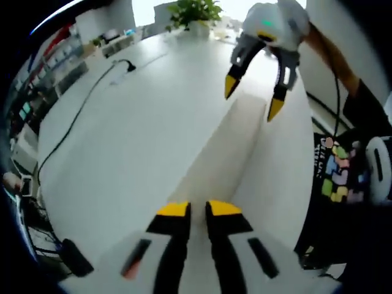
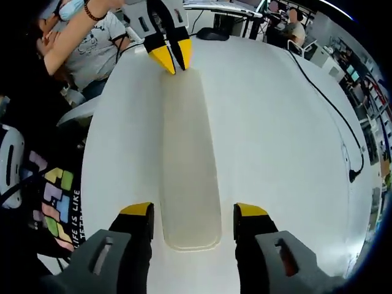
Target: Arrange the utensils inside the cutlery case until each visible utensil rests in its matching compartment.
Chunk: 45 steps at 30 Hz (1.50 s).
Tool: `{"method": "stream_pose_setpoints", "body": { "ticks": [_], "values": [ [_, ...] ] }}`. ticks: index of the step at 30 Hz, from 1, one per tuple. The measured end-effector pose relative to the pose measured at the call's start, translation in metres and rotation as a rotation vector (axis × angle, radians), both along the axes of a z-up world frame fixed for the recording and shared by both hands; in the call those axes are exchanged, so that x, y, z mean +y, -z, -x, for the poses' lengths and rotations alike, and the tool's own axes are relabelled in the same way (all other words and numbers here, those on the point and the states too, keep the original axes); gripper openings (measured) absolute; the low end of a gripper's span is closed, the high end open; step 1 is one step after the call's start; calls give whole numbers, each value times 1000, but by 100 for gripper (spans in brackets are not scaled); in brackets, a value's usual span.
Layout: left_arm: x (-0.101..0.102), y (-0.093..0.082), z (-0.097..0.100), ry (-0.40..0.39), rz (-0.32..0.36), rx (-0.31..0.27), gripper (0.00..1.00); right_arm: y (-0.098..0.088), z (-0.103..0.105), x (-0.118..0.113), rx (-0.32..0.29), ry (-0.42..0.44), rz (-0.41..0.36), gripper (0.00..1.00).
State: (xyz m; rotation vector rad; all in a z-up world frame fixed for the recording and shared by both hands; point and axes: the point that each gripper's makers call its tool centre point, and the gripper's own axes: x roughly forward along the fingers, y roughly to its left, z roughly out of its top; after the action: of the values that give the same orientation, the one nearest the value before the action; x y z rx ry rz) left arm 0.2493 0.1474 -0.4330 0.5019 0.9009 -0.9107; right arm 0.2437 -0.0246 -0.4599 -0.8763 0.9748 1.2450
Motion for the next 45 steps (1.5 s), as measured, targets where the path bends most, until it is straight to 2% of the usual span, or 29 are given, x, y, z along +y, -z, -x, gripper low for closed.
{"method": "stream_pose_setpoints", "body": {
  "ticks": [3,6,8,11,13,18,27,31,45],
  "values": [
    [3,-2,-4,-68,54,-3,21,2,-1,-1,1,4,7,53],
    [-3,-10,0,-94,197,29,23,6,-3,-3,2,7,13,51],
    [-4,-12,5,-72,257,31,30,8,-3,-4,6,8,20,49],
    [3,0,11,-42,250,17,49,10,-2,-4,20,14,17,48],
    [7,7,15,-33,254,22,53,11,0,-4,27,13,17,46],
    [0,7,27,35,338,12,55,12,2,-4,30,8,22,45],
    [-2,26,32,41,344,25,58,11,5,-4,33,6,30,44],
    [-9,24,31,52,381,18,58,10,5,-4,29,4,33,44],
    [-11,28,27,39,387,10,53,-1,9,-5,39,-28,51,42]
  ]
}}
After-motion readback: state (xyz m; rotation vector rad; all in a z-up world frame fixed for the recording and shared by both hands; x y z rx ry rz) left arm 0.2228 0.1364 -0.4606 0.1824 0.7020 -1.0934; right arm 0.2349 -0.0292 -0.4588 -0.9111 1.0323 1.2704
